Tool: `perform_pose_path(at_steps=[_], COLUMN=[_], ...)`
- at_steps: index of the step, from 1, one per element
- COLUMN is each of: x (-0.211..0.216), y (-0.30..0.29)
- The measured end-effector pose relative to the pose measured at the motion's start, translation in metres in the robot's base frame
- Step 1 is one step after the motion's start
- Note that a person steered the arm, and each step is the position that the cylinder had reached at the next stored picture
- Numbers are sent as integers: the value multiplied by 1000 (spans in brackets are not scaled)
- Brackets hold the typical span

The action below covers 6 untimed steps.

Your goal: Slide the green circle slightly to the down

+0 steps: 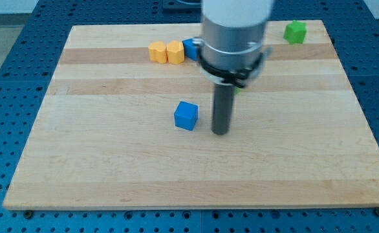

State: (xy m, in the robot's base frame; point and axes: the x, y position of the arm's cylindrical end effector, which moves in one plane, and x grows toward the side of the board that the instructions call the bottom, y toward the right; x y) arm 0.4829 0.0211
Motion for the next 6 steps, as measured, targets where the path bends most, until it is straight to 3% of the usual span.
perform_pose_path(at_steps=[1,3,5,6], x=[-55,-132,-147,-110], y=[-32,0,33,33])
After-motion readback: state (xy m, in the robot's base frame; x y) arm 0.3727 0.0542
